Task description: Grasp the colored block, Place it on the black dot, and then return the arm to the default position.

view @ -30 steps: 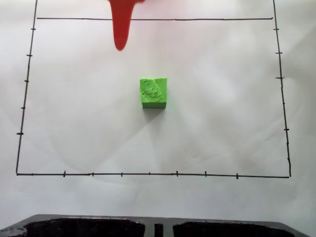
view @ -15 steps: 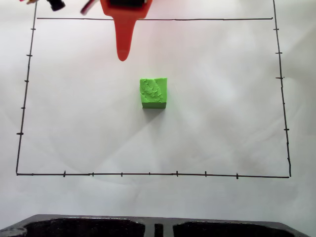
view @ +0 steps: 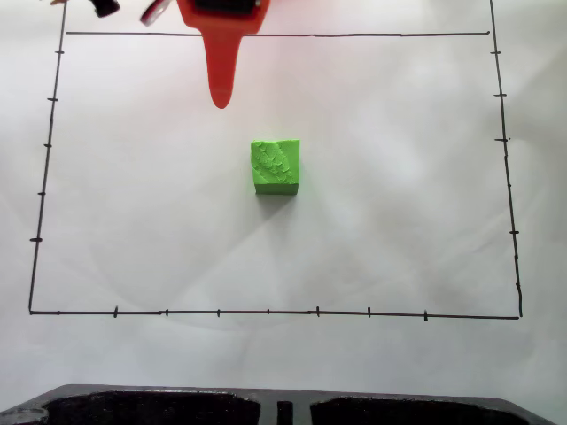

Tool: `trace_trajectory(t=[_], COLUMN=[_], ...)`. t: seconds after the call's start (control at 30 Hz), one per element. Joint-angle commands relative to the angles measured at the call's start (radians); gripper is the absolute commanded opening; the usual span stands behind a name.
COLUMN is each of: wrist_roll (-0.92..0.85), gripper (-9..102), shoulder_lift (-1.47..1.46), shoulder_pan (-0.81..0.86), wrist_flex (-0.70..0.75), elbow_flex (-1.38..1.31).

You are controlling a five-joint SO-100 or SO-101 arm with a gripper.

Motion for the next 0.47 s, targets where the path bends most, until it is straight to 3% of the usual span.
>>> trace_trajectory(t=[0.0, 0.43], wrist_roll=[-0.003, -0.014], gripper=[0, 0], shoulder_lift=[0.02, 0.02], shoulder_pan=[0.0, -0.009], wrist_flex=[0.0, -0.002], elbow_flex=[-0.005, -0.005])
